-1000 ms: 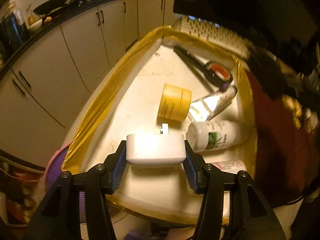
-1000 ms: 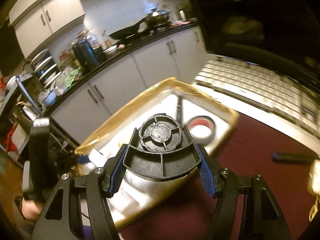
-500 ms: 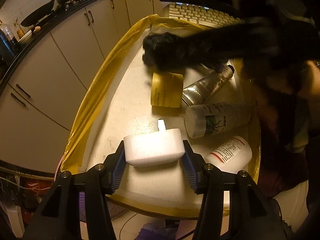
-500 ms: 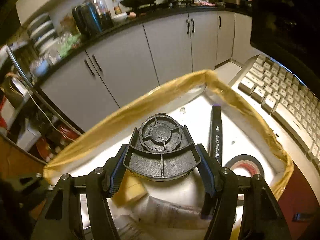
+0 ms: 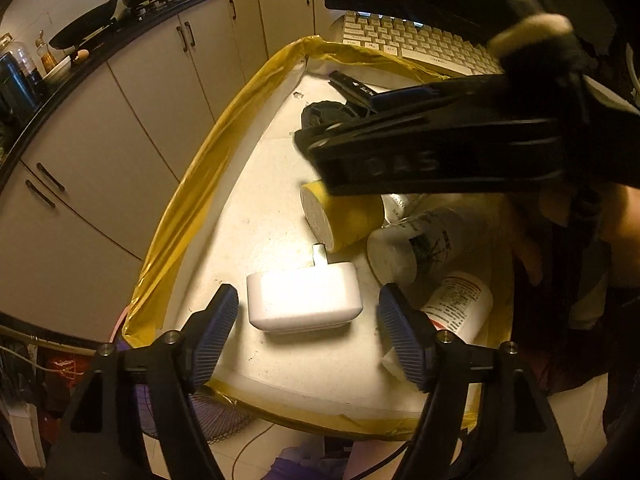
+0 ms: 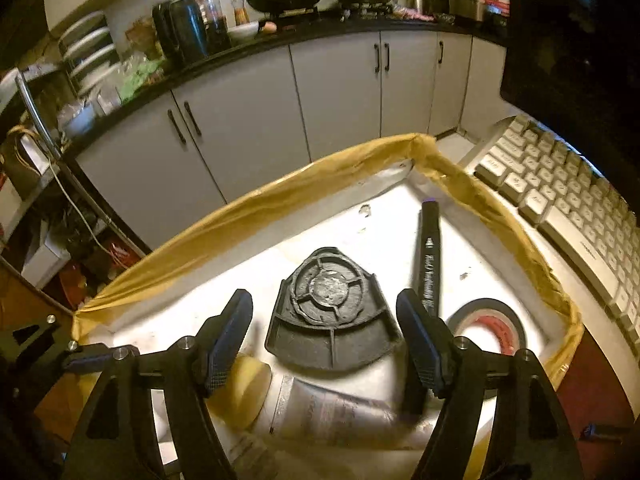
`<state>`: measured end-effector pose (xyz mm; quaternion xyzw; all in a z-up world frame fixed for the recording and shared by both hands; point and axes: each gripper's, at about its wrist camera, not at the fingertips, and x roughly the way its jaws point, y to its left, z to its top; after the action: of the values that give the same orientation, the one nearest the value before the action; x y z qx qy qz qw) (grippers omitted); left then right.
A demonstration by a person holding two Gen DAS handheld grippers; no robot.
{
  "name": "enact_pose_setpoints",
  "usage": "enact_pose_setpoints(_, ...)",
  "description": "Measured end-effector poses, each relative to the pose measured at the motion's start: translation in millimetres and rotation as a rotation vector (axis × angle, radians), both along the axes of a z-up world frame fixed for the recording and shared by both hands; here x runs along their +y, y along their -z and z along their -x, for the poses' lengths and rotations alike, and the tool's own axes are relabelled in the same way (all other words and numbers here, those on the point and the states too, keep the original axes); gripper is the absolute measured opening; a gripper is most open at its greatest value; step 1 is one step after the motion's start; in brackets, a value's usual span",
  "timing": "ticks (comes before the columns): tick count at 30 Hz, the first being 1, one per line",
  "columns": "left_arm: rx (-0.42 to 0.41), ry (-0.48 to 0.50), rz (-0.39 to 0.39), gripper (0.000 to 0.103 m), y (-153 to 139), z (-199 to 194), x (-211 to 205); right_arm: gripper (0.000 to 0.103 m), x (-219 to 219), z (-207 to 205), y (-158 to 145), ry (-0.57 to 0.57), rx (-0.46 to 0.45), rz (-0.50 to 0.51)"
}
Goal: Organize rigid objects
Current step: 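Lower the charger into the tray and open the left tool while the right tool releases the fan part, then move both open tools back to the items on the desk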
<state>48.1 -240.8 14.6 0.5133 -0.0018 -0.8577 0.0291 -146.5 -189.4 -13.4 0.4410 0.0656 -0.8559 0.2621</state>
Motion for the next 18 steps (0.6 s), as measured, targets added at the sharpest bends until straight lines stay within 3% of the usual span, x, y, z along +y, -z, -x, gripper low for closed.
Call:
enact_pose_setpoints(5,0.016,-0.013,-0.021,0.073,-6,-5,0,0.071,30,-28,-28,0.057,0.059,0.099)
enact_pose_setpoints(8,0.021,-0.023,-0.026,0.073,-9,-11,-1,0.079,64,-57,-41,0.119,0.077,0.177)
enact_pose_setpoints(18,0.061,-0.038,-0.058,0.073,-25,-24,5,0.081,137,-103,-19,0.288,0.004,0.243)
